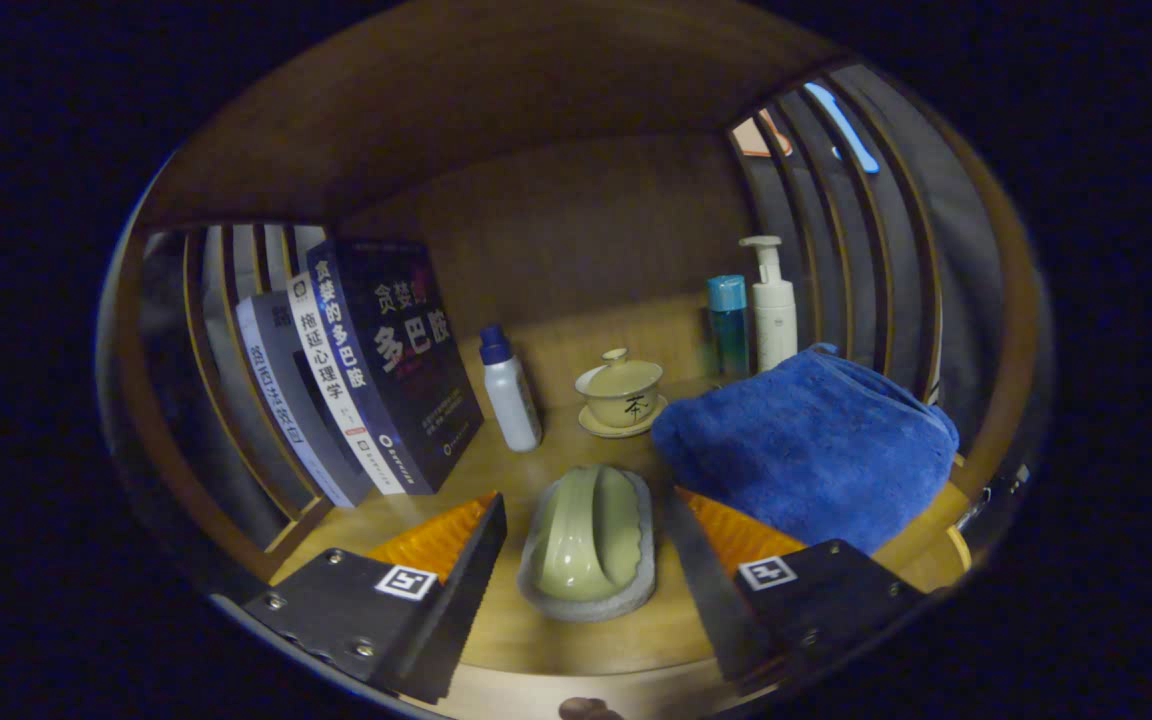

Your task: Pull open the drawer, take out the items inside it, and place them on the countertop above the cabinet.

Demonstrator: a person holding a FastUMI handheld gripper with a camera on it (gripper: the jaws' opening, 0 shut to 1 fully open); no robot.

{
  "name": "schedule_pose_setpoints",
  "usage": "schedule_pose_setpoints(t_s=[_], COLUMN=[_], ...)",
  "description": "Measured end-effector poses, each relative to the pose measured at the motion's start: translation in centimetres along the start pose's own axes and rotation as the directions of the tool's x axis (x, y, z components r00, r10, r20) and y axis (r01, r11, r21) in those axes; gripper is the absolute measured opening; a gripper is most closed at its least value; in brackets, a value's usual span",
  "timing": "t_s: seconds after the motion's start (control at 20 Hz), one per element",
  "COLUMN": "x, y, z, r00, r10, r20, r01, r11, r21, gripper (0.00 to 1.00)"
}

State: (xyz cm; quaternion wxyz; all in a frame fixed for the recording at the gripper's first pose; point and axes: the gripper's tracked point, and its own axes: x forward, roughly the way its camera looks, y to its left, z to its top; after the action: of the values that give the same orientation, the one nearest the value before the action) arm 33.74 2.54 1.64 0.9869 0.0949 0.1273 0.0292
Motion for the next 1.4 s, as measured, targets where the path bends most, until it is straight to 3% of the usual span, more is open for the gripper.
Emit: schedule_pose_setpoints(t_s=[0.1, 0.65, 0.75, 1.1, 1.4], x=[-2.1, -18.0, -20.9, -28.6, -31.4], y=[-0.2, 0.1, 0.6, -0.2, -0.4], z=[0.2, 1.1, 0.8, -5.0, -10.9], r00=[1.0, 0.981, 0.978, 0.984, 0.985], r10=[-0.023, -0.123, -0.108, -0.084, -0.056], r20=[0.01, 0.148, 0.178, 0.158, 0.161], r01=[0.023, 0.147, 0.139, 0.114, 0.096], r11=[1.0, 0.975, 0.976, 0.976, 0.962], r21=[-0.002, -0.167, -0.17, -0.188, -0.254], gripper=[0.98, 0.99, 0.99, 0.99, 0.99])
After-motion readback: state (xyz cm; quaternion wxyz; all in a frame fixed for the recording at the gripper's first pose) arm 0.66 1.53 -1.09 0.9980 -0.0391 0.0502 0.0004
